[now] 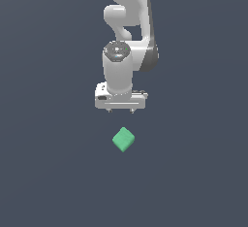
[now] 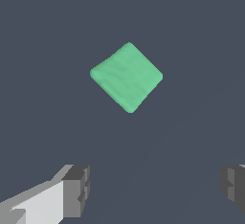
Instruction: Pick up the object and move it to a goal position.
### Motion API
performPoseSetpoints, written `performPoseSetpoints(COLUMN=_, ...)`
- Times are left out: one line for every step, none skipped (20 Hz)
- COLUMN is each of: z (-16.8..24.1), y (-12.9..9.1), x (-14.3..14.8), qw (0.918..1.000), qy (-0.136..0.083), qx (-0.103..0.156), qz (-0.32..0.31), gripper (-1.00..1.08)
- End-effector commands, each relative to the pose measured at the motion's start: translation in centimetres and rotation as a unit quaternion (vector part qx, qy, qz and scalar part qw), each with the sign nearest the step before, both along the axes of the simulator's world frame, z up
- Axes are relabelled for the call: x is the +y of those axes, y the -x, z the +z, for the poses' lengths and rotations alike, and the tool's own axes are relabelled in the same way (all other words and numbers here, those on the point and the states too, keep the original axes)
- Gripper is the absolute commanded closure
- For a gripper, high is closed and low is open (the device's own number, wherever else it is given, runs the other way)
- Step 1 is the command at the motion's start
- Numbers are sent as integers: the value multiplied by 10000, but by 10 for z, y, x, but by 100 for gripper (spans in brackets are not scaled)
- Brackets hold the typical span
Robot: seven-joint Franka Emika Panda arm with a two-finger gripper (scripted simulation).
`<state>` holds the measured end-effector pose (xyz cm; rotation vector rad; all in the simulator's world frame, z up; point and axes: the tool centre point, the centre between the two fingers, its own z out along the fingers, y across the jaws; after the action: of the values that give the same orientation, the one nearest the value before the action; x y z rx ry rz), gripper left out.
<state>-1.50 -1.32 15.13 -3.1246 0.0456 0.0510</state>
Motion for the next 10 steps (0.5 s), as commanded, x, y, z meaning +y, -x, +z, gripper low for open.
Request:
performPoseSetpoints(z=0, y=0, x=0, qw=10000, qy=0, qx=0, qz=0, gripper=-92)
performPoseSetpoints(z=0, y=0, x=0, qw=10000, qy=2, qx=0, qz=4, gripper=-92)
performPoseSetpoints(z=0, y=0, x=1, qw=10000, qy=7, qx=2, qz=17, gripper=-92)
performPoseSetpoints(z=1, y=-1, x=3, qw=10000, qy=17, qx=4, qz=38, gripper=-92)
performPoseSetpoints(z=1, y=-1, x=6, qw=10000, qy=29, qx=7, qz=68, gripper=-92)
performPoseSetpoints(z=2, y=-2, x=9, qw=9999, qy=45, qx=10, qz=106, gripper=-92)
performPoseSetpoints(z=3, y=-2, x=12, qw=9999, qy=63, qx=14, qz=153, gripper=-92)
performPoseSetpoints(z=4, y=-3, x=15, qw=9998, qy=78, qx=17, qz=195, gripper=-92)
performPoseSetpoints(z=5, y=-3, x=17, qw=9997, qy=89, qx=19, qz=229, gripper=-92)
performPoseSetpoints(z=5, y=-3, x=18, qw=9996, qy=96, qx=21, qz=255, gripper=-92)
